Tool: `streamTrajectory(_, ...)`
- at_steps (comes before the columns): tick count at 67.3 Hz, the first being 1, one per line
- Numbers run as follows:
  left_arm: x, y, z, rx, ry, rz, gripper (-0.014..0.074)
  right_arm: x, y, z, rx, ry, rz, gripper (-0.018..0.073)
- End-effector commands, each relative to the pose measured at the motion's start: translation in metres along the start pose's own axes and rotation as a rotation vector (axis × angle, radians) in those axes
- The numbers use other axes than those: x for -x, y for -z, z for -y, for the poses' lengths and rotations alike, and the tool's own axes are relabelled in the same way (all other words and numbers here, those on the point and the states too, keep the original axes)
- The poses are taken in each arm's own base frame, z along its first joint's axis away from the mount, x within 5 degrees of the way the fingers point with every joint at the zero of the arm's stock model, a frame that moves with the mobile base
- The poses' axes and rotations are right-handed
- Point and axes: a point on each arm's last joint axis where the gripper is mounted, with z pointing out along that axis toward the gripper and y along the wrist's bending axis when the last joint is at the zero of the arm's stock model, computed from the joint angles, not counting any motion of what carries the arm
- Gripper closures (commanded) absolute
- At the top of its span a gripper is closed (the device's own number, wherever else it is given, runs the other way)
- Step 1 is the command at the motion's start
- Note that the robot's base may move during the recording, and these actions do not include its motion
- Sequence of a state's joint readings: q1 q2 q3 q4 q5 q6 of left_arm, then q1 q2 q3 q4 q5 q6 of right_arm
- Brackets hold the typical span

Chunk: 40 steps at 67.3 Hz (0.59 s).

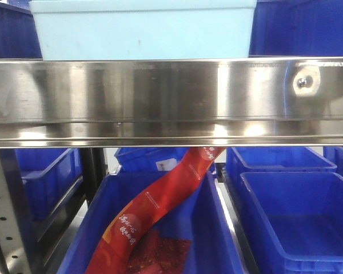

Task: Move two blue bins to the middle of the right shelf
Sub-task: 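Lower the teal bin onto the shelf and open both grippers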

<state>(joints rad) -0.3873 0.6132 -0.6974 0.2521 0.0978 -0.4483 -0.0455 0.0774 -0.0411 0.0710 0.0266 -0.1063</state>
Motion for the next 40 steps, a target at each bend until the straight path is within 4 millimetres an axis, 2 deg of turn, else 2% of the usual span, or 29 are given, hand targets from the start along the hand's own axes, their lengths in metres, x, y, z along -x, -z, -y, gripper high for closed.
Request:
streamTrajectory(1,0.002,0.0021,0.0014,-0.012,-0.006,0.018,0.0707,-0.0096,0.0049,-0.0002,-0.005,-0.006,0.007,0.0722)
streamTrajectory(5,0.002,0.0021,0.0014,-0.012,-0.006,0.018,0.0707,-0.0143,0.0056,-0.0006,-0.001,-0.006,-0.02,0.0722)
streamTrajectory(40,0.0023,0.002,0.0015,-0.014,-0.006,0.02,0.0707,-0.0107,0.0056,-0.0002,-0.006,-0.006,0.02,0.0722)
